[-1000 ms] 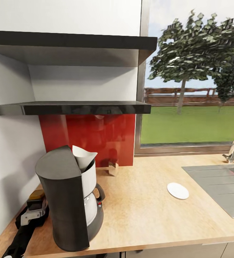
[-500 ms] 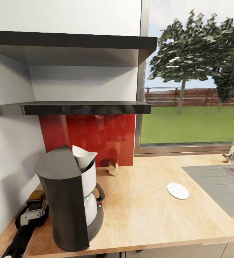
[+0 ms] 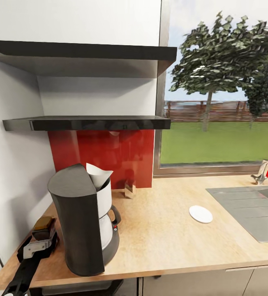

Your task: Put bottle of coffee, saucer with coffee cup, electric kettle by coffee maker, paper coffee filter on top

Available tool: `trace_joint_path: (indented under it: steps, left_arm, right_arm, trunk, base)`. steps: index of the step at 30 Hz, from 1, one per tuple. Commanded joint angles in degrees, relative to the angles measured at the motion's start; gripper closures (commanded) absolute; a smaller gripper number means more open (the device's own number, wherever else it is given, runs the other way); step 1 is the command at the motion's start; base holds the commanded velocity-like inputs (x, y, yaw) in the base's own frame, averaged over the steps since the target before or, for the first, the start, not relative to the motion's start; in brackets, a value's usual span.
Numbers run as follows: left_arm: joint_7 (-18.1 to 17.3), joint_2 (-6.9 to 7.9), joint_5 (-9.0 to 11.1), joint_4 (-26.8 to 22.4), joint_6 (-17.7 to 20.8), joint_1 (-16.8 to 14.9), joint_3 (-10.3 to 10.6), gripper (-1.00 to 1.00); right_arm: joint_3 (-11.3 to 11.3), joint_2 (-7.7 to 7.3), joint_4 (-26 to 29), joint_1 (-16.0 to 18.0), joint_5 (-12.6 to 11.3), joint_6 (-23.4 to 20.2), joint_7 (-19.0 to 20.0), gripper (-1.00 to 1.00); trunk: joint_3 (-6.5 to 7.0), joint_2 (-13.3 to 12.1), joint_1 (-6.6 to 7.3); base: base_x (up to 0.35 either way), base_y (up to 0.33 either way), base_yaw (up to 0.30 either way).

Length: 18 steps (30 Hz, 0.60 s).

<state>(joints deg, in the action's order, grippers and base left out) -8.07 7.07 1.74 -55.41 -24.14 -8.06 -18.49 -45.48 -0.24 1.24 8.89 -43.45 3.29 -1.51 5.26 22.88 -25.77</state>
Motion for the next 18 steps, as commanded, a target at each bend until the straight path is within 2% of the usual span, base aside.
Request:
trace_joint_path:
  steps: [1,18]
  left_arm:
    - [-0.5,-0.03,0.2,0.0,-0.1,0.0,-0.1,-1.0]
    - [-0.5,0.05,0.2,0.0,-0.1,0.0,-0.1,-1.0]
  right_arm:
    - [-0.5,-0.02,0.1,0.0,-0.5,0.0,-0.2,-1.0]
    - [-0.5,-0.02,0.1,0.0,-0.5,0.0,-0.2,-1.0]
  trunk:
    - [-0.02,0.0,-0.02]
    - [-0.02,0.0,-0.02]
  base:
    - [-0.002,0.0,0.0]
    - [0.0,0.0,0.0]
